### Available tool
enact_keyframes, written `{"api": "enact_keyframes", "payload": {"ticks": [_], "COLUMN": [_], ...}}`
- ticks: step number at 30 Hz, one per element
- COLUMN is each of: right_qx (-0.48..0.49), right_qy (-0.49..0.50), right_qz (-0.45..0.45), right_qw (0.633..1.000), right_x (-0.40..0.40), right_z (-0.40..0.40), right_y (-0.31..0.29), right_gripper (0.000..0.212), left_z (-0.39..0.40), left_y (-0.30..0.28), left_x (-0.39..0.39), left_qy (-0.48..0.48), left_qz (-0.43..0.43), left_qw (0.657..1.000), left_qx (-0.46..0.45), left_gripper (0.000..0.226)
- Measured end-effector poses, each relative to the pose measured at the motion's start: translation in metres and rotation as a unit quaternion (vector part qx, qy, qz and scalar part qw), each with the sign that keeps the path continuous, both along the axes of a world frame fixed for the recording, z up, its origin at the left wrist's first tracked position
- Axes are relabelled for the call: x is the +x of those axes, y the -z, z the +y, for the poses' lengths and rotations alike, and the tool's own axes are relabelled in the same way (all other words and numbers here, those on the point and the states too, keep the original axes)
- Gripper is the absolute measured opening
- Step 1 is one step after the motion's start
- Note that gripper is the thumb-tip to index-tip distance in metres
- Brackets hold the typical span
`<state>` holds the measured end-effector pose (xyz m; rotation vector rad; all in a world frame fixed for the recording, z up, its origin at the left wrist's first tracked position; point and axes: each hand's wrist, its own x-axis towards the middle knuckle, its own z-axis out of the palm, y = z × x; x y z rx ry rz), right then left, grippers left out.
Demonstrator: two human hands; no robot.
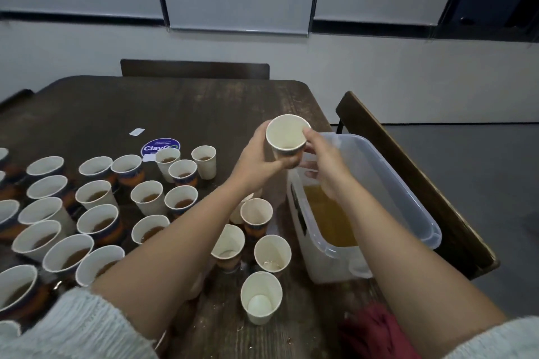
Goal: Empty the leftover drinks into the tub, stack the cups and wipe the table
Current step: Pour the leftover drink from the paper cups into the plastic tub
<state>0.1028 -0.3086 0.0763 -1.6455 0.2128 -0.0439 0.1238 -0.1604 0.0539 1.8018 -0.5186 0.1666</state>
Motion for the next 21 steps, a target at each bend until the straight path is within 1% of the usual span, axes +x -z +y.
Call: {"api": "enact_keyframes", "payload": {"ticks": [1,3,6,8,10,13,18,21], "right_qx": [0.015,0.028,-0.041,-0.082,-0.112,-0.140,-0.204,-0.258], "right_qy": [-0.018,-0.048,-0.085,-0.107,-0.121,-0.137,-0.140,-0.134], "right_qz": [0.018,0.037,0.047,0.060,0.073,0.089,0.096,0.100], "right_qw": [1.000,0.998,0.994,0.989,0.984,0.977,0.964,0.952], "right_x": [0.000,0.002,0.006,0.008,0.009,0.009,0.005,0.003], "right_z": [0.011,0.036,0.070,0.092,0.114,0.138,0.163,0.171], "right_y": [-0.005,-0.009,-0.004,0.001,0.007,0.021,0.056,0.074], "right_gripper": [0.030,0.032,0.031,0.023,0.022,0.021,0.023,0.025], "left_z": [0.009,0.035,0.079,0.106,0.132,0.163,0.201,0.215], "left_y": [-0.002,-0.002,0.003,0.008,0.014,0.026,0.046,0.058], "left_x": [-0.001,-0.003,-0.011,-0.016,-0.021,-0.028,-0.046,-0.053], "left_qy": [-0.013,-0.038,-0.075,-0.094,-0.104,-0.086,-0.068,-0.051], "left_qz": [0.000,-0.004,0.017,0.036,0.058,0.102,0.165,0.167], "left_qw": [1.000,0.999,0.997,0.992,0.986,0.978,0.951,0.930], "left_qx": [-0.017,-0.018,0.030,0.073,0.114,0.160,0.251,0.323], "left_gripper": [0.070,0.068,0.067,0.069,0.072,0.081,0.095,0.095]}}
